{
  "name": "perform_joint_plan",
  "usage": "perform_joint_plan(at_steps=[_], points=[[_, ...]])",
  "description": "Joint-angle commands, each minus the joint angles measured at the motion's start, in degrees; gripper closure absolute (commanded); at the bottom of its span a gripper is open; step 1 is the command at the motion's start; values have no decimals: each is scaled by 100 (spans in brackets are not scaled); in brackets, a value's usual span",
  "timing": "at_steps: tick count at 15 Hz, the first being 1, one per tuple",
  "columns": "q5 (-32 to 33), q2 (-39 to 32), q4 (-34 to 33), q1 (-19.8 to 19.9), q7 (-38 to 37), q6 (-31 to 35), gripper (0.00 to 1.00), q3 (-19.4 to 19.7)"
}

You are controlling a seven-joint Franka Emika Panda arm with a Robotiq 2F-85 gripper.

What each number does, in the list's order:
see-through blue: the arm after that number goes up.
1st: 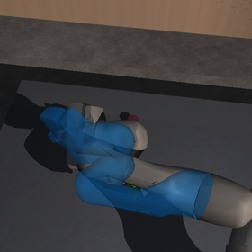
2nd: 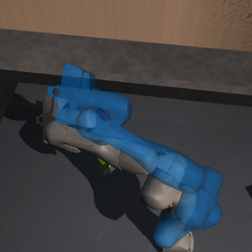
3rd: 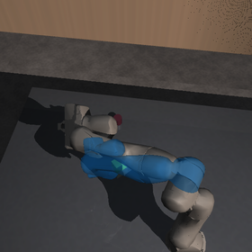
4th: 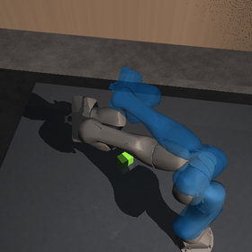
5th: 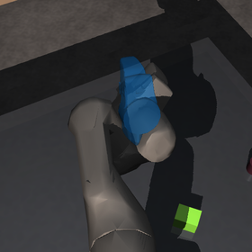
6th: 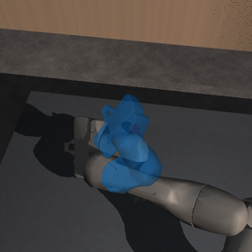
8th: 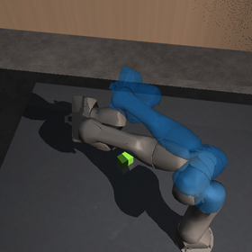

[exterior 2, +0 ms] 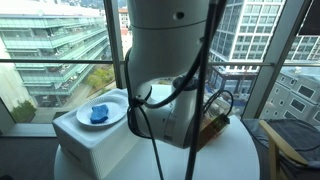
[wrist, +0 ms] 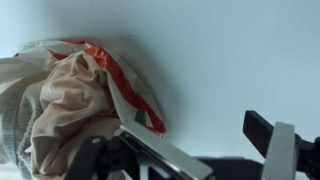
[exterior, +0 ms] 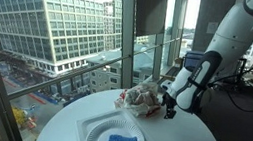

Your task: Fold the clothes, then place them into the plastic

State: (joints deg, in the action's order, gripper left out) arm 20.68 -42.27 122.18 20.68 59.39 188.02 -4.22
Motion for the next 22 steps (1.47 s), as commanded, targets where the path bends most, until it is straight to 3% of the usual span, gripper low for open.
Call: perform_joint_plan(at_steps=[1,3,6,9,12,15,20,21,22], points=[[-165,1135,1193,-526,-853,-201,0,520],[-109,1741,1758,-467,-1204,-421,0,437],[-52,2613,2498,259,-1290,-838,0,-317],[-733,3257,3202,1499,-915,-814,0,-1751],[-1482,3378,3558,2595,-611,-479,0,-3096],[-1448,3220,3792,3895,-516,163,0,-4402],[-155,2767,3593,5537,-946,869,0,-5345],[-559,2984,3592,4941,-799,490,0,-4998],[-479,2944,3590,5105,-812,508,0,-5055]])
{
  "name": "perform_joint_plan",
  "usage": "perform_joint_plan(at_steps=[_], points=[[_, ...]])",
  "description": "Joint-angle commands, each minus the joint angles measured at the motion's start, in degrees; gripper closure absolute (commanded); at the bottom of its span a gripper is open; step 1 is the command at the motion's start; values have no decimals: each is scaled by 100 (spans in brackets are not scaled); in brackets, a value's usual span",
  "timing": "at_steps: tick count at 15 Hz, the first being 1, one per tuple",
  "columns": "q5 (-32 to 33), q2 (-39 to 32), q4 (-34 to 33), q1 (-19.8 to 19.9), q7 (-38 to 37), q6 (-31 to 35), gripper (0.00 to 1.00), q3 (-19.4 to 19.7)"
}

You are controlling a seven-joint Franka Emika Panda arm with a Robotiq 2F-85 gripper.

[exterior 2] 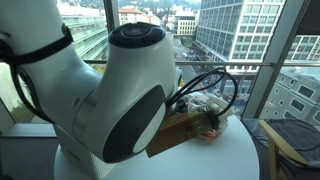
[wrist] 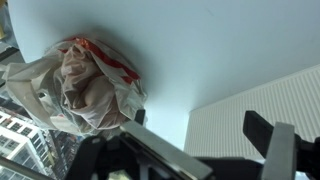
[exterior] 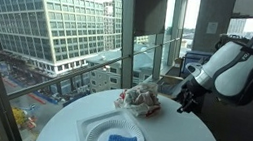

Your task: Fold the clothes, then place them into the plastic

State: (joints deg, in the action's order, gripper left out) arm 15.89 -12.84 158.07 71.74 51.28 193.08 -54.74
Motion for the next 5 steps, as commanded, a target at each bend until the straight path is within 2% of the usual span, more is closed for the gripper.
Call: perform_joint_plan(at_steps=[1,5], points=[[0,-26,0,-3,10,-23,0,36],[-11,-45,0,-115,7,-30,0,46]])
